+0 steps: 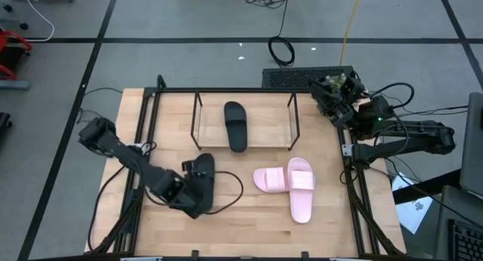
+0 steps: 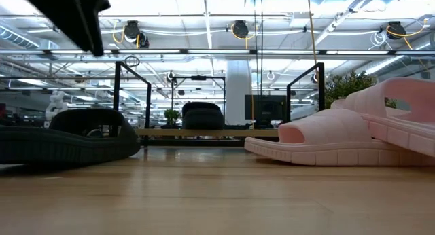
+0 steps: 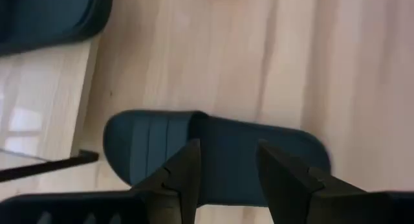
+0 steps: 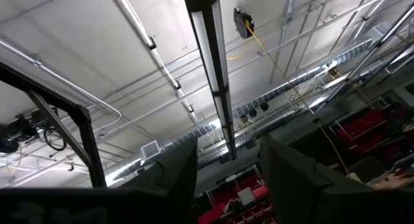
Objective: Pick and place slides into the shelf
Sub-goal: Put the black slide on the shelf
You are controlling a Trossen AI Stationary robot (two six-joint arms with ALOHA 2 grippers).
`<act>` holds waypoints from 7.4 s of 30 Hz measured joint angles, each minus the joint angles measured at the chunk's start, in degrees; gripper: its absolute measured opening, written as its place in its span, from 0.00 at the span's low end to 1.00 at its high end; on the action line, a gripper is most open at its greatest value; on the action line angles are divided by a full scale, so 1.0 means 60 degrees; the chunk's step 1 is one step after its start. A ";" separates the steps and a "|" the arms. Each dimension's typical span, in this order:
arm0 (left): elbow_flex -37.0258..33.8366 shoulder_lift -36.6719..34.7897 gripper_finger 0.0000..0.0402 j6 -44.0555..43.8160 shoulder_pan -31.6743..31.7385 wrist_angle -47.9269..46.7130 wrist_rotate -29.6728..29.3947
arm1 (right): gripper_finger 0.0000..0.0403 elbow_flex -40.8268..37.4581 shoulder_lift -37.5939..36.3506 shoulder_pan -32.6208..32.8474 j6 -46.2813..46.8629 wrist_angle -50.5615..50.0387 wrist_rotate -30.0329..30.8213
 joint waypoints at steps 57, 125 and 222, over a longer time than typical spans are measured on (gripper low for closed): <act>0.0110 0.2618 0.36 -0.3252 0.0090 -0.1437 -0.2002 | 0.39 0.0000 -0.0007 0.0211 -0.0066 -0.0594 -0.0754; 0.6518 0.2622 0.00 0.0085 0.1792 -0.5456 -0.4233 | 0.39 0.0000 -0.0007 0.0266 0.0510 -0.0353 -0.1005; -0.2182 0.0509 0.00 1.0242 0.7066 0.4580 -0.3588 | 0.39 -0.0002 0.0393 0.0255 -0.1075 0.0153 -0.0423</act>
